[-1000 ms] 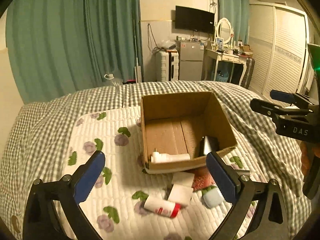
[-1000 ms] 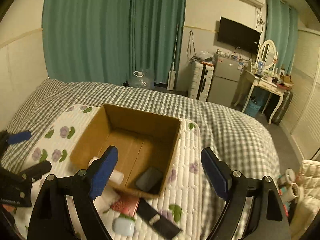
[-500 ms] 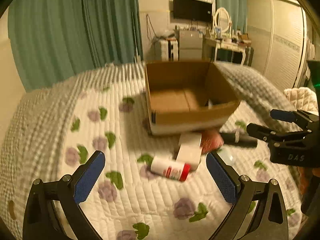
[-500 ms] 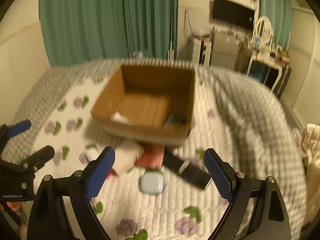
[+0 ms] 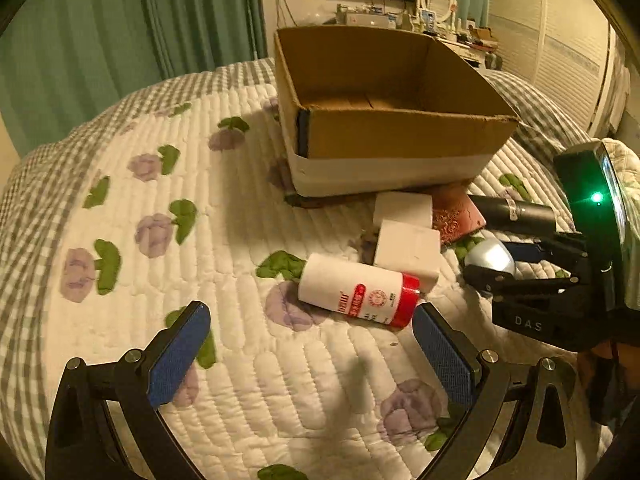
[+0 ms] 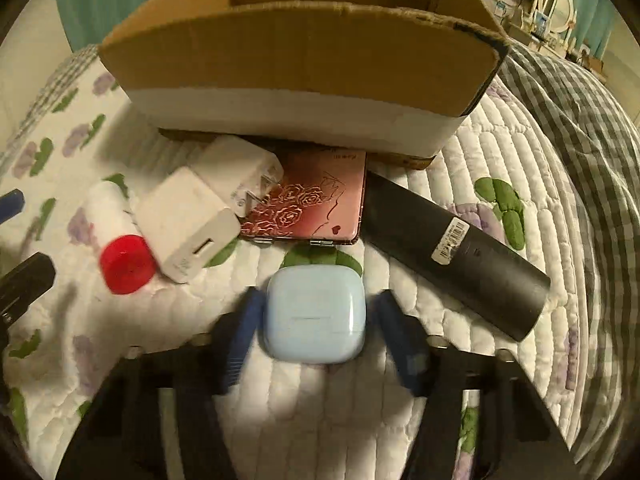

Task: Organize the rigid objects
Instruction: 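Grasp the light-blue earbud case with the right tool while the left grasps the pill bottle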

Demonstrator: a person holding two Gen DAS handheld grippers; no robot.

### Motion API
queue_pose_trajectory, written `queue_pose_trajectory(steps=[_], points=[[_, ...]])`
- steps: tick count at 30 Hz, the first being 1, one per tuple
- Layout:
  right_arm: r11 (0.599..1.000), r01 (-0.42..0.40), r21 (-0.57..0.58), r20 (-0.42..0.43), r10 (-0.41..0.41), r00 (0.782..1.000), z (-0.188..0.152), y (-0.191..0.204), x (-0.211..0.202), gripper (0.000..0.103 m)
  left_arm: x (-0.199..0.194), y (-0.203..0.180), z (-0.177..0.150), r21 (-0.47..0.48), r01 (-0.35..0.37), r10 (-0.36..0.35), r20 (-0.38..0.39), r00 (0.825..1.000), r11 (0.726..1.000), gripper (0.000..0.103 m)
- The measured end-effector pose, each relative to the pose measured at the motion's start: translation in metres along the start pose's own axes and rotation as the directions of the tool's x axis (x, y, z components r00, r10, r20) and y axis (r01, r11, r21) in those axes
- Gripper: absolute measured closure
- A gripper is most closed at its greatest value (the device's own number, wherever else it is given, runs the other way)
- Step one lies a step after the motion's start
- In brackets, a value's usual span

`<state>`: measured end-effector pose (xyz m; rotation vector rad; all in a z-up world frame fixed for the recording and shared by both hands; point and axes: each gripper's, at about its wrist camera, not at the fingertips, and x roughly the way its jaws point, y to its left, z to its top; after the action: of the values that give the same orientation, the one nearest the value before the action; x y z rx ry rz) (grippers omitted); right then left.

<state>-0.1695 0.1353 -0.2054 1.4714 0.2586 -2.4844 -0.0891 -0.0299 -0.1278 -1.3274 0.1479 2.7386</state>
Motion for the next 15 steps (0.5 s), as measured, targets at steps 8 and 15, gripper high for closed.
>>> queue_pose_trajectory(steps=[8,15], points=[[1.000,0.015,-0.018,0.129,-0.013,0.992,0.007,0.003,-0.049,0.053,0.012,-0.008,0.003,0.045,0.056,-0.054,-0.041,0.998,0.997,0.000],[1.000,-0.016,-0.009,0.136,0.017,0.991,0.008,0.004,-0.059,0.053,0.034,-0.015,0.013,0.124,0.096,-0.083,-0.105,0.991,0.988,0.000]])
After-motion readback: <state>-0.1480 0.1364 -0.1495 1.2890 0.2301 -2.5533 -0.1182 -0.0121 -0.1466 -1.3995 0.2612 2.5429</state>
